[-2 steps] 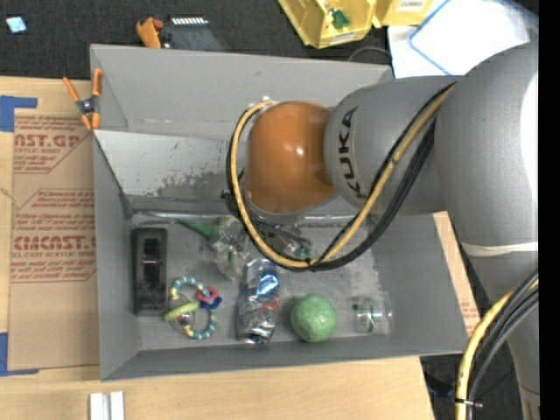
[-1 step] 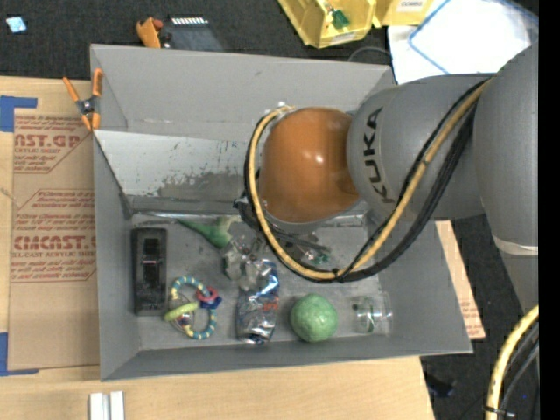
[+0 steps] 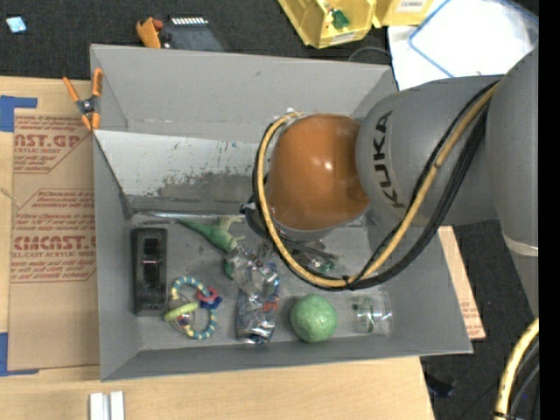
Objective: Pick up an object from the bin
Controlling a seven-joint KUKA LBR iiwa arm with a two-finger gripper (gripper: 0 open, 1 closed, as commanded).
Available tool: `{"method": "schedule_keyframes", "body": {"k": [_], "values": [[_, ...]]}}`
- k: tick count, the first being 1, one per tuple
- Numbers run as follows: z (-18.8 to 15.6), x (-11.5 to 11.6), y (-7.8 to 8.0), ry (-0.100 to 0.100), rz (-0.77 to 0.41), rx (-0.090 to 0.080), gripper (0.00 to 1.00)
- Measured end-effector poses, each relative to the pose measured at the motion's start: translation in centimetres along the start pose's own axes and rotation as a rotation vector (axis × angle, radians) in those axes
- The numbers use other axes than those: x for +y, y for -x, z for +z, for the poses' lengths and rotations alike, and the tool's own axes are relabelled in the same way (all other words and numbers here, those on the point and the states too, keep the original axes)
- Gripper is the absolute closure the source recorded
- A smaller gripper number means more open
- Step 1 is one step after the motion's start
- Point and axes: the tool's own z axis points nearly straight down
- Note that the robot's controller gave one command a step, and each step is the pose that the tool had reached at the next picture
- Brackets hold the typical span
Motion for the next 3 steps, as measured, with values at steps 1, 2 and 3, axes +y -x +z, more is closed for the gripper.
{"method": "schedule_keyframes", "body": {"k": [1,2,3], "values": [[3.6,-6.7,-0.5,-0.001,-0.284,-0.005,1.0],[3.7,-6.9,-0.9,-0.003,-0.104,-0.006,1.0],[4.6,-5.5,-0.5,-0.002,-0.052,-0.012,1.0]]}}
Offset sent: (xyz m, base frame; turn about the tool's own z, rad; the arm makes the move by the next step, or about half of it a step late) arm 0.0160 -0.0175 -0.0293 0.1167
